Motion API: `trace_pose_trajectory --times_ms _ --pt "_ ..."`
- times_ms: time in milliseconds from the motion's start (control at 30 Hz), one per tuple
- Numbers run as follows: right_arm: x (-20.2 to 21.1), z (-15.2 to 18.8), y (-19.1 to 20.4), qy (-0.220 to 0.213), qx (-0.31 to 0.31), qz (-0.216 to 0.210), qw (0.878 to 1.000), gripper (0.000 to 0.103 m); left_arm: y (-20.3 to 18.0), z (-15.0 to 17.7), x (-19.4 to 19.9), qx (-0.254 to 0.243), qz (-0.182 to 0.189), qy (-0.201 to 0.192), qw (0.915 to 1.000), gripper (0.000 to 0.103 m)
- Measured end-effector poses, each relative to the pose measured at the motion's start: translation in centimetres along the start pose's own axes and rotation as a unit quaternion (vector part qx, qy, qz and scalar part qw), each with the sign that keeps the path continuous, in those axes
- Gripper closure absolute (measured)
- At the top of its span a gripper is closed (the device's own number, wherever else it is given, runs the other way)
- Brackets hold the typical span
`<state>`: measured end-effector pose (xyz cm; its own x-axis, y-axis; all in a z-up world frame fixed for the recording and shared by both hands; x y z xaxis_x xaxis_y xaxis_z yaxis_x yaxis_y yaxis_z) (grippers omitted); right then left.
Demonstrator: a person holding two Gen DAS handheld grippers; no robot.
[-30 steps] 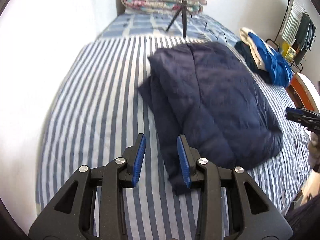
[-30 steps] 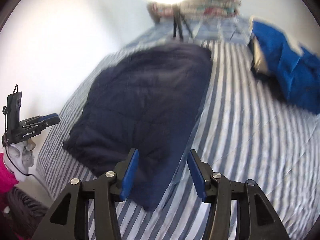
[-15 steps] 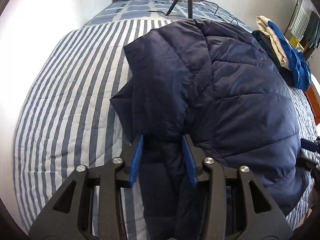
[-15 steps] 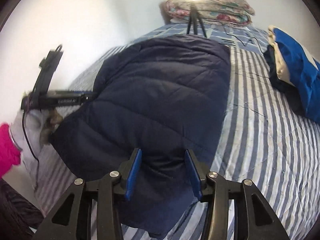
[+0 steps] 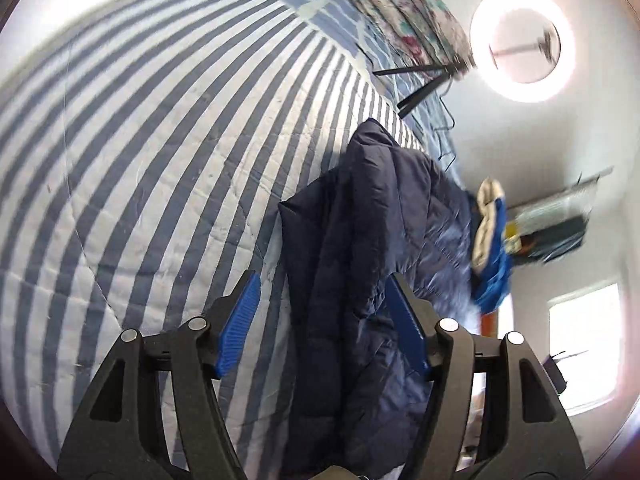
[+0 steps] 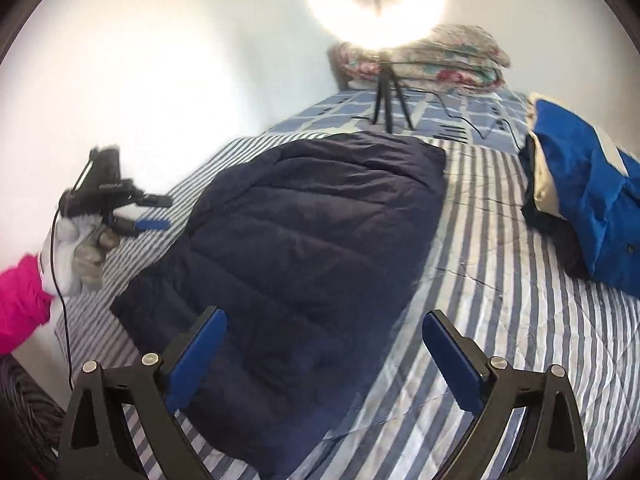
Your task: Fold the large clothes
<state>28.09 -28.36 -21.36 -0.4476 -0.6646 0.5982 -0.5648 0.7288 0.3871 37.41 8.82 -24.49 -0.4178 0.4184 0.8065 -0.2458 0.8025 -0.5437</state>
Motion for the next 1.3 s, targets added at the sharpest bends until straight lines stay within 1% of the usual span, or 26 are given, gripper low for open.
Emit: trace_pose_trajectory --times_ms 67,133,233,333,433,500,600,667,800,967,1033,1100,1133,1200,1233,1300 --pt "0.1 0.0 -1.6 -0.008 -0.044 -0.018 0.999 0.003 0.5 -0.1 -0.9 0.01 0.01 0.018 0.9997 0.036" --pt "-0.2 0.2 -3.1 -0.005 -0.086 -0.039 0.996 0.003 1.0 -0.1 -1.9 0.014 0.02 0.036 0.9991 0.036" --pt "-1.1 1.0 -5.3 0.006 -0.135 -0.065 0.989 0.003 1.3 0.1 -3.1 0.026 0.054 0.063 0.9962 0.036" --pt "-1.8 1.6 -7.1 0.008 -0.175 -0.087 0.981 0.005 1.5 -0.1 -3.7 0.023 0.07 0.07 0.9949 0.036" --pt "-2.2 2.0 -8.7 -0.001 -0.214 -0.11 0.971 0.008 1.4 -0.5 -4.2 0.031 0.098 0.077 0.9917 0.036" --pt "-2.8 2.3 -9.7 -0.004 -0.237 -0.125 0.963 0.014 1.5 -0.7 -4.5 0.033 0.117 0.084 0.989 0.036" --pt "-3.4 2.4 -10.4 -0.009 -0.243 -0.138 0.96 0.015 1.9 -0.6 -4.1 0.016 0.143 0.091 0.9854 0.036" --pt "-3.5 2.4 -10.2 -0.008 -0.239 -0.141 0.961 0.015 1.3 -0.8 -4.4 0.004 0.155 0.092 0.9836 0.036" --pt "-4.0 2.2 -9.8 -0.008 -0.232 -0.152 0.961 0.011 0.0 -0.9 -5.0 -0.021 0.168 0.089 0.9816 0.036" --pt "-4.8 1.9 -9.0 -0.002 -0.219 -0.155 0.963 0.011 -2.1 -1.2 -6.2 -0.045 0.161 0.09 0.9818 0.036" --pt "-5.1 1.7 -8.6 -0.002 -0.217 -0.157 0.964 0.011 -3.0 -1.4 -6.8 -0.054 0.147 0.088 0.9837 0.038" --pt "-5.4 1.6 -8.4 0.0 -0.21 -0.153 0.966 0.015 -3.5 -1.4 -7.3 -0.061 0.126 0.084 0.9866 0.048" --pt "-5.6 1.5 -8.2 0.0 -0.206 -0.152 0.967 0.017 -3.9 -1.4 -7.5 -0.064 0.116 0.082 0.9878 0.049" --pt "-6.0 1.2 -8.0 0.005 -0.208 -0.156 0.966 0.033 -4.4 -1.2 -7.6 -0.07 0.097 0.074 0.9901 0.059" --pt "-6.2 1.2 -8.0 0.008 -0.213 -0.155 0.965 0.034 -4.9 -1.1 -7.5 -0.08 0.083 0.066 0.9911 0.062" --pt "-6.3 1.1 -7.5 0.01 -0.215 -0.148 0.965 0.045 -5.9 -0.7 -6.8 -0.11 0.051 0.047 0.9915 0.073"
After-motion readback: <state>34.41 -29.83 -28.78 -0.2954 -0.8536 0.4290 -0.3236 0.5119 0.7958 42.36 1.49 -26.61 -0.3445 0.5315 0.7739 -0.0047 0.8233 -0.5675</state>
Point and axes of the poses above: each gripper's, at about its wrist camera, not at the fingertips, and x roughly against the way its jaws point, y to its left, z to its underside, the point moved 3 cm from there along -x, roughly the way its jaws point, and after that the axes turned 15 degrees about -z, right-handed, at the moved point
